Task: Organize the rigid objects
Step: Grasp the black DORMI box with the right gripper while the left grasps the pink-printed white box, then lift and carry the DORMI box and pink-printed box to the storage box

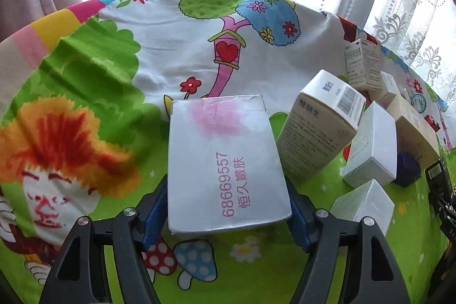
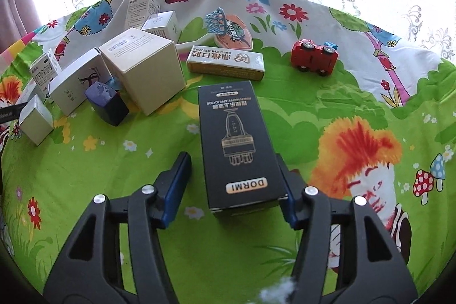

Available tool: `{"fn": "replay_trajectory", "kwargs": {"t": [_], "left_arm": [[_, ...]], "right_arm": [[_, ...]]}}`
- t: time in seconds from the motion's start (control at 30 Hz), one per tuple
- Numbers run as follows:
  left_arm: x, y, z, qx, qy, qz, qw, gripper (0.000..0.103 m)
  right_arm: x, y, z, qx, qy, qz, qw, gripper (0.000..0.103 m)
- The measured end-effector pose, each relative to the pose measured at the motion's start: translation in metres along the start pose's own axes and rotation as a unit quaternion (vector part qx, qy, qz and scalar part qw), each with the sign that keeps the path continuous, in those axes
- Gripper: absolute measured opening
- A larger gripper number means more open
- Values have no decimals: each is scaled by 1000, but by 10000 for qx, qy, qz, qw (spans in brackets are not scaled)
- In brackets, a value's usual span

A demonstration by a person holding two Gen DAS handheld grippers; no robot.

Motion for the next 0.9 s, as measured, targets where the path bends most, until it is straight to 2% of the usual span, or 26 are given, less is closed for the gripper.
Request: {"fn": "replay_trajectory", "kwargs": {"t": [0.23,0.3,0.37,0.4,0.43,0.53,0.67,0.8,0.9], "left_arm": [[6,1,9,-55,-252,130,9996,70],[3,3,8,-119,-304,48,9995,70],[-3,5,2,-157,-316,-30,9994,69],[-8,6,-4,-198,-330,-64,9992,69],[-12,7,-10,-227,-347,-98,9991,69],[-34,9,-39,-265,-391,-240,9986,69],[-63,8,-84,-117,-356,-351,9987,69],[-90,5,-126,132,-341,-357,9987,70],[-97,0,-138,458,-300,-162,9984,70]], "right_arm": [[0,2,-1,18,2,44,10000,64],[1,2,-1,16,0,75,10000,65],[0,2,-2,11,-29,57,10000,62],[-2,1,-2,15,-62,55,10000,46],[-3,1,-4,24,-74,62,10000,43],[-13,3,-17,44,-17,20,10000,43],[-38,25,-53,-130,67,138,9998,43],[-67,47,-90,-75,-19,345,9994,43],[-83,58,-113,-186,-68,360,9992,44]]}}
Point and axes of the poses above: each gripper's, at about its wrist camera, not at the fingertips, and x roughly the way its jaws point, y to its left, z to its top, the point moved 10 cm from there along x, roughly the way its jaws point, and after that the axes turned 5 degrees about x, right-handed, at the moved point
